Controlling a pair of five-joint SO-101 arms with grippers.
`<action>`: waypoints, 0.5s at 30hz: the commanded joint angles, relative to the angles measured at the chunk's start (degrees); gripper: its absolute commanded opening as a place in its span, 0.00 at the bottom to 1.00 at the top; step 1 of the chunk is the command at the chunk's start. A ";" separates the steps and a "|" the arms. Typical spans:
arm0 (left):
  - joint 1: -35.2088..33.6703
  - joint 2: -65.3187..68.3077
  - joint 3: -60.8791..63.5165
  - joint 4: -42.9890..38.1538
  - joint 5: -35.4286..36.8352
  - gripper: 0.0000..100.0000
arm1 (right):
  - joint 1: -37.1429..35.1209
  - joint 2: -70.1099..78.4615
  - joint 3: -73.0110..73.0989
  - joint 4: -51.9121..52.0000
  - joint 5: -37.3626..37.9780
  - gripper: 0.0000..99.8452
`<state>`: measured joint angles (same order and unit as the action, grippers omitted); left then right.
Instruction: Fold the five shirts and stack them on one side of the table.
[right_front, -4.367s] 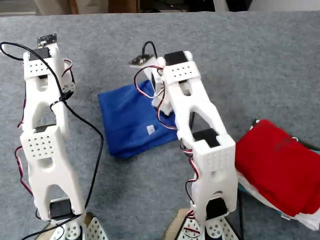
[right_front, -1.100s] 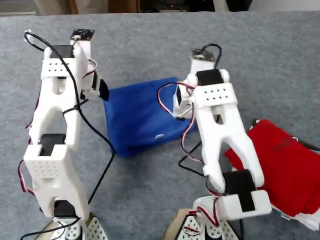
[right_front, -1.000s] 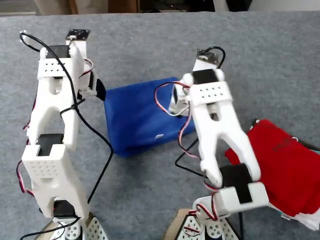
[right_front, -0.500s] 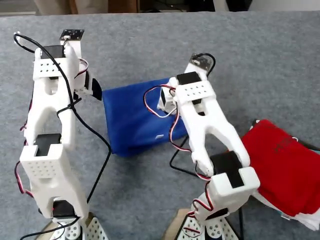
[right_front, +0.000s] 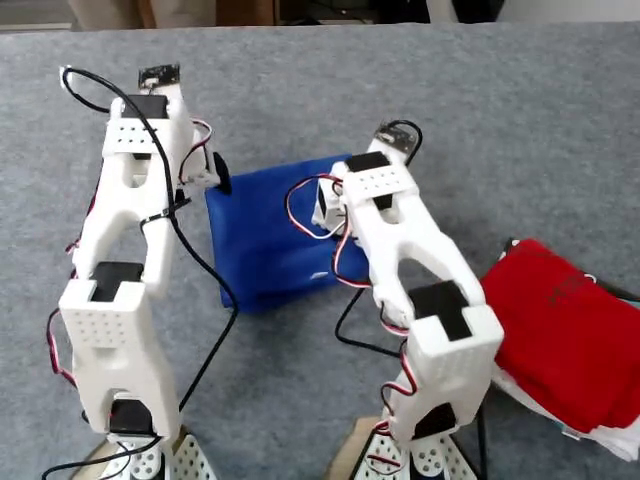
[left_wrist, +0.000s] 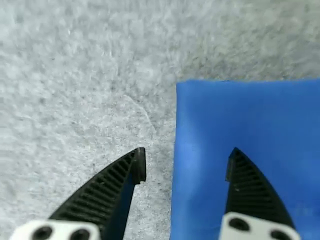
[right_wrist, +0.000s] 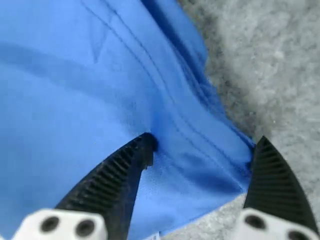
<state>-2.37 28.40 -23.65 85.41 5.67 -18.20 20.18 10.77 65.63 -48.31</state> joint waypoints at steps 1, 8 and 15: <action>0.53 0.75 -1.49 -0.97 1.58 0.27 | 1.36 1.36 -1.01 -1.14 -0.70 0.30; 3.69 5.41 -4.40 -0.88 1.67 0.27 | 1.63 6.64 -2.07 -2.11 -0.62 0.30; 4.04 13.05 -11.16 -0.97 5.19 0.15 | 1.45 8.48 -3.74 -1.85 0.09 0.30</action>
<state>1.58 40.44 -29.98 84.88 8.48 -17.85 26.24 7.25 64.40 -48.31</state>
